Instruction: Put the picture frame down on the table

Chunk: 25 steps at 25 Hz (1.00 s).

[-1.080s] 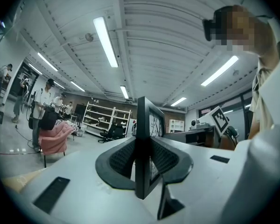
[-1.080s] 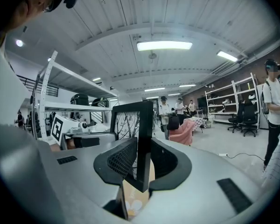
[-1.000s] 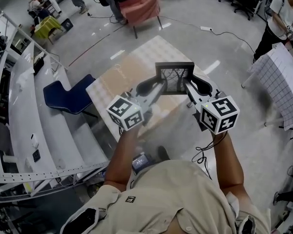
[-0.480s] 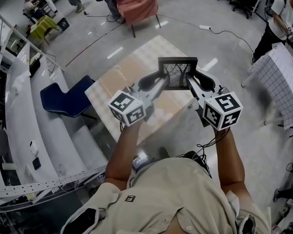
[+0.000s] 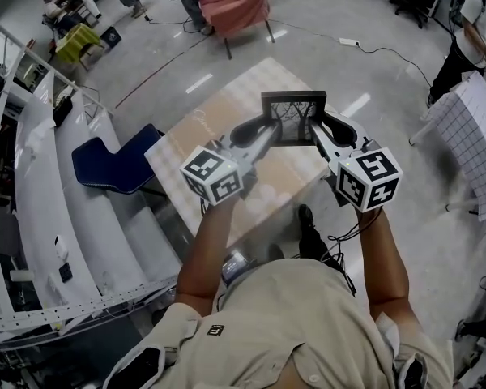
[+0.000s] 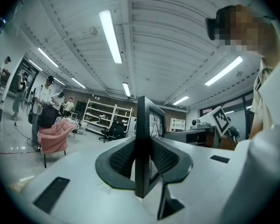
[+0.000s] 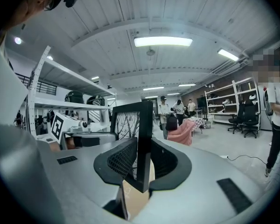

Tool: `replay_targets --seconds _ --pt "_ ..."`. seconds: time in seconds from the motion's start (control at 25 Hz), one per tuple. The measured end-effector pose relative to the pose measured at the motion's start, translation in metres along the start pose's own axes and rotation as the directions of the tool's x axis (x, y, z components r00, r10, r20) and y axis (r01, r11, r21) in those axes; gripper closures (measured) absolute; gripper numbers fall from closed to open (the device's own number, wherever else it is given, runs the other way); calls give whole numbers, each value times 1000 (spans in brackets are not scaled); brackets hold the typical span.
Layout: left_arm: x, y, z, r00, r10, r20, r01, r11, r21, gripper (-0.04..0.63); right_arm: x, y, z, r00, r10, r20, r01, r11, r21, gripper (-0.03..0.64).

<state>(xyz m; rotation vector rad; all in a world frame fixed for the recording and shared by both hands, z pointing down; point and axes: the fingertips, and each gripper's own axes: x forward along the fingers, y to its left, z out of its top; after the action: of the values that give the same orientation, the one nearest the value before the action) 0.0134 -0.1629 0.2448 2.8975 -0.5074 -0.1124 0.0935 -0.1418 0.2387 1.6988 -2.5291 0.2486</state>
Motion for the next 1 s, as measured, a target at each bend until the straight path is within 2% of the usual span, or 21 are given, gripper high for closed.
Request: replay_targets --seconds 0.24,1.0 --pt "31 38 -4 999 50 -5 -50 999 -20 502 39 -36 0 999 48 -10 -47 999 9 532" --pt "77 126 -23 988 154 -28 -156 984 -82 503 130 -92 -16 989 126 -72 -125 992 23 532"
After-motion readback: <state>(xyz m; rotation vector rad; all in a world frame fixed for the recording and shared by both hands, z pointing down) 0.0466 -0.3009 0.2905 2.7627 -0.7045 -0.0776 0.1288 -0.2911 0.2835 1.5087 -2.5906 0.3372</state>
